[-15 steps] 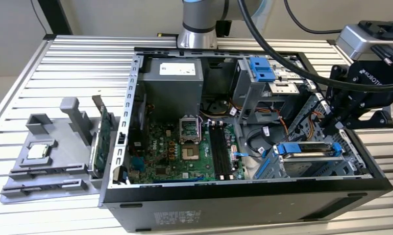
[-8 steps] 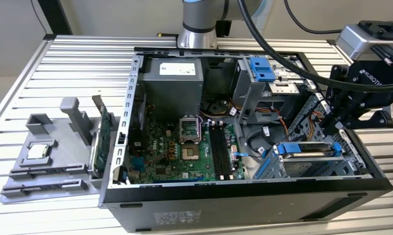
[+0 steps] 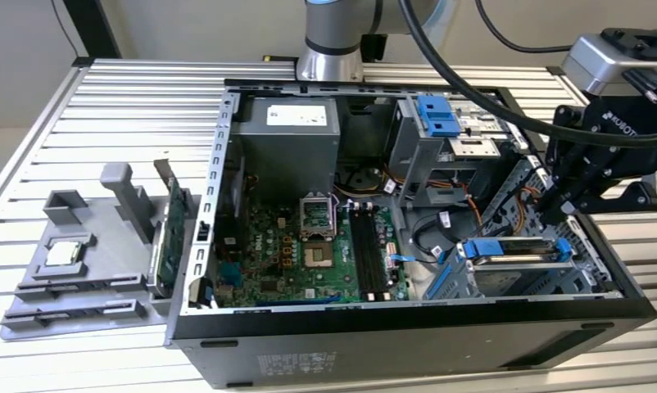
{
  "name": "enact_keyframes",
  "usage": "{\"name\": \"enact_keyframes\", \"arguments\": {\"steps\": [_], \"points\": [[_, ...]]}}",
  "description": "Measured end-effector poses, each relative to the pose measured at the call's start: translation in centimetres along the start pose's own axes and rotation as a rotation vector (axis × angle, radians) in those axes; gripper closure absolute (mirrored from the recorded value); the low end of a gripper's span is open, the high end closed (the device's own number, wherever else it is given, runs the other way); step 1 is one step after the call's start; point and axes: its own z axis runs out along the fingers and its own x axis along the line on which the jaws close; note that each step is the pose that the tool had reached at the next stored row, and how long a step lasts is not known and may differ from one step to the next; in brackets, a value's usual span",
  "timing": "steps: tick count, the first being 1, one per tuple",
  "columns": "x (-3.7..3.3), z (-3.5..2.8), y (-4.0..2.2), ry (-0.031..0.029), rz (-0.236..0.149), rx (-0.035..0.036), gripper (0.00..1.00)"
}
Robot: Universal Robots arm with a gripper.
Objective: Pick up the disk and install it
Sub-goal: 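Insert the first disk wire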
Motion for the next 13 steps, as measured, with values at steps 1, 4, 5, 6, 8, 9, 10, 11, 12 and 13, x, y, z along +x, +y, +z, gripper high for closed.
{"name": "enact_keyframes", "arguments": {"steps": [1, 4, 5, 6, 8, 9, 10, 11, 12, 13], "points": [[0.04, -0.06, 0.05, 0.0000, 0.000, 0.0000, 1.00], [0.25, -0.23, 0.16, 0.0001, -0.001, 0.0000, 1.00], [0.32, -0.30, 0.18, 0.0002, -0.001, 0.0001, 1.00], [0.40, -0.37, 0.22, 0.0001, -0.002, 0.0001, 1.00], [0.57, -0.53, 0.30, 0.0002, -0.002, 0.0001, 1.00], [0.66, -0.58, 0.34, 0.0002, -0.002, 0.0001, 1.00], [0.74, -0.59, 0.40, 0.0003, -0.003, 0.0005, 1.00], [0.86, -0.58, 0.49, 0.0003, -0.003, 0.0015, 1.00], [1.04, -0.57, 0.56, 0.0003, -0.003, 0.0027, 1.00], [1.24, -0.56, 0.63, 0.0004, -0.004, 0.0037, 1.00]]}}
